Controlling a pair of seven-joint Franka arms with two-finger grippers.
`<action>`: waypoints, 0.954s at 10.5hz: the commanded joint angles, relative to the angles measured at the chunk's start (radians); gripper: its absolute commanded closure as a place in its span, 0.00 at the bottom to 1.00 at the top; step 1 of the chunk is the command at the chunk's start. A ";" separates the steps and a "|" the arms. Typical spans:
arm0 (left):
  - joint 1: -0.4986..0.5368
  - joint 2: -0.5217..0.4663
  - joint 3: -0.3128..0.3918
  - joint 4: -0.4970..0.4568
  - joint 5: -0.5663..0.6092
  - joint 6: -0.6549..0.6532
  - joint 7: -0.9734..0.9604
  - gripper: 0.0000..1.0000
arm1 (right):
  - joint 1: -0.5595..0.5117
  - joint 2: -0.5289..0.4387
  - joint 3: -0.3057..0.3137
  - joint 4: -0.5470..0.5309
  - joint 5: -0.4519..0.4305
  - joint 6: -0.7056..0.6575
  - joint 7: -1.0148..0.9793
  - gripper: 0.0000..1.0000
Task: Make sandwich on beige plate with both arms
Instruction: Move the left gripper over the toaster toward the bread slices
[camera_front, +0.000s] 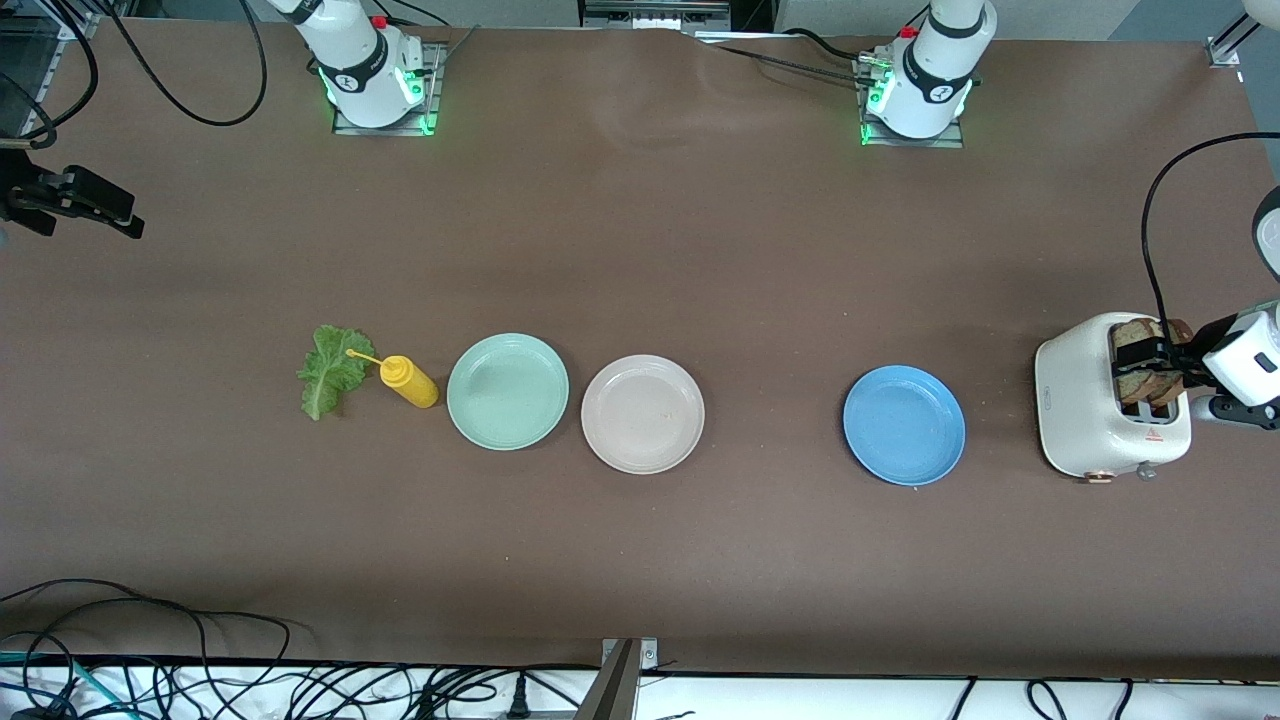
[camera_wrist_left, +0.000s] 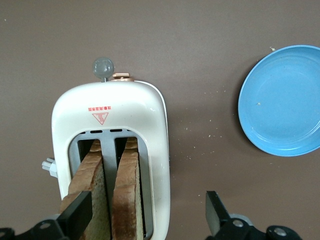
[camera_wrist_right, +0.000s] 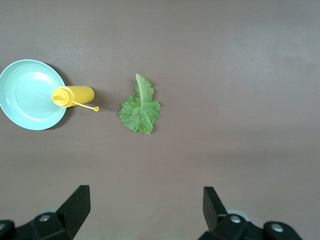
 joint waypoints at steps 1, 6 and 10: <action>0.016 -0.042 -0.004 -0.064 -0.025 0.027 0.032 0.00 | -0.002 -0.002 -0.001 0.008 0.015 -0.010 0.004 0.00; 0.022 -0.045 -0.006 -0.088 -0.048 0.029 0.024 0.00 | -0.002 -0.002 -0.001 0.008 0.015 -0.010 0.004 0.00; 0.028 -0.045 -0.006 -0.094 -0.049 0.027 0.027 0.32 | -0.002 -0.002 -0.001 0.008 0.015 -0.010 0.004 0.00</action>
